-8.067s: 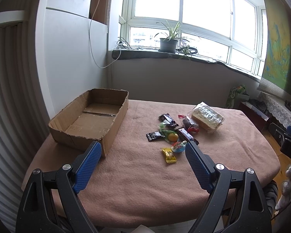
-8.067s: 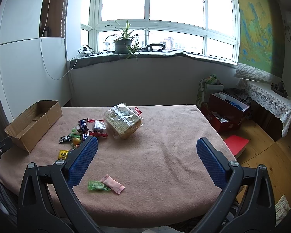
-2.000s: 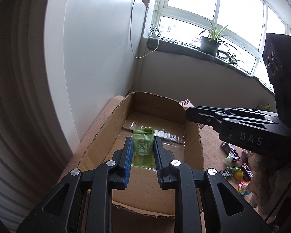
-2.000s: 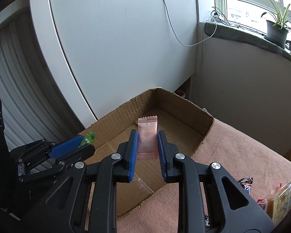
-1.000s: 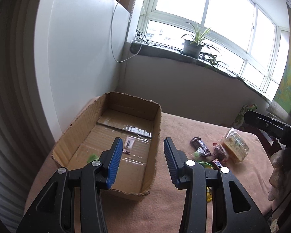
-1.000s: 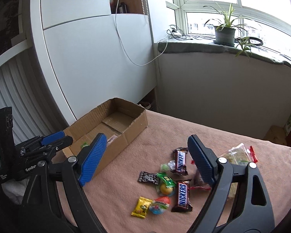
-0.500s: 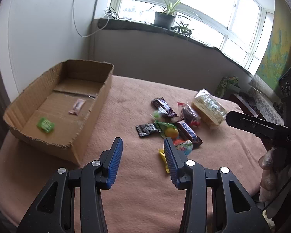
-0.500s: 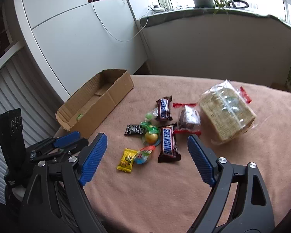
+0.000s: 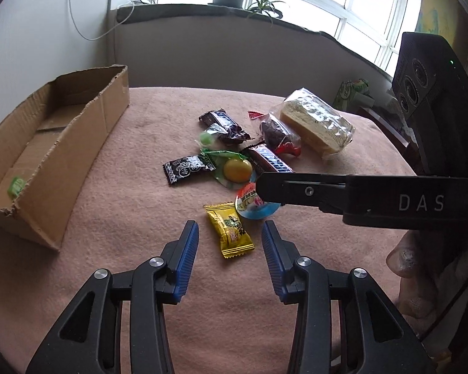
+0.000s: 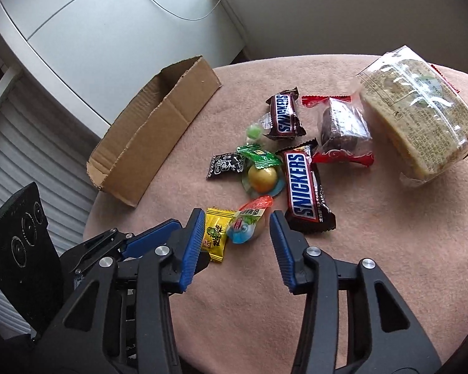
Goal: Organize snacks
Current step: 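Grasp the yellow packet with the left tool while the right tool grasps the lollipop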
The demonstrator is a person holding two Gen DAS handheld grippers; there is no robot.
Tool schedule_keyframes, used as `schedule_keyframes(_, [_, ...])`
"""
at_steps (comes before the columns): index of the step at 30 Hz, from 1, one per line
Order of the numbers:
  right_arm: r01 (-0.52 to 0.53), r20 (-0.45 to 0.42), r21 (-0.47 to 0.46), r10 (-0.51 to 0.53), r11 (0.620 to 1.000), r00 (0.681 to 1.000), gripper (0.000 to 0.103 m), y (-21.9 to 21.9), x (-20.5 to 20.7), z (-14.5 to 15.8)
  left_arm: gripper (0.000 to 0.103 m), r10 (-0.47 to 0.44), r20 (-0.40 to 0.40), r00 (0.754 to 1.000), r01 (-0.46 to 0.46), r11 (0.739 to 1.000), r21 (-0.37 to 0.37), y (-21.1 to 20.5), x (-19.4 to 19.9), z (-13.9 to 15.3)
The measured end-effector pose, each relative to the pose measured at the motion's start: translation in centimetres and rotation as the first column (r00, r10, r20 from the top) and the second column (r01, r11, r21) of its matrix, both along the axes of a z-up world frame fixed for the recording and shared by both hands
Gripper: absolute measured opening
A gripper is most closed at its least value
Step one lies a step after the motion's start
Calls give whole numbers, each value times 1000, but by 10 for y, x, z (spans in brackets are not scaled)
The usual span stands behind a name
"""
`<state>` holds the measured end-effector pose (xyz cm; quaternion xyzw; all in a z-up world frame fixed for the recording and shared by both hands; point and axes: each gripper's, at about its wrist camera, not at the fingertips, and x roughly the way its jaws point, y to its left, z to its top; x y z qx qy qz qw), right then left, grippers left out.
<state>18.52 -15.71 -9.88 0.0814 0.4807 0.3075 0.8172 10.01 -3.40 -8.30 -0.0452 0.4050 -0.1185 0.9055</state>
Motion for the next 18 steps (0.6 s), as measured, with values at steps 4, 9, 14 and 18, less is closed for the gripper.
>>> schedule_keyframes(4, [-11, -22, -6, 11, 1000, 1000, 45, 5, 9, -7, 40, -11, -10, 1000, 11, 1000, 11, -6, 7, -5])
schedule_keyframes(9, [-12, -54, -7, 11, 1000, 999, 38, 7, 17, -18, 34, 0, -28, 1000, 1, 1000, 15, -9, 15, -14])
schedule_keyframes(14, [-26, -46, -22, 25, 999, 999, 35, 8, 18, -18, 30, 2, -26, 1000, -1, 999, 43, -11, 18, -19])
schedule_keyframes(18, [-47, -17, -66, 46, 997, 999, 35, 13, 15, -17, 24, 7, -21, 1000, -6, 998, 60, -10, 18, -20])
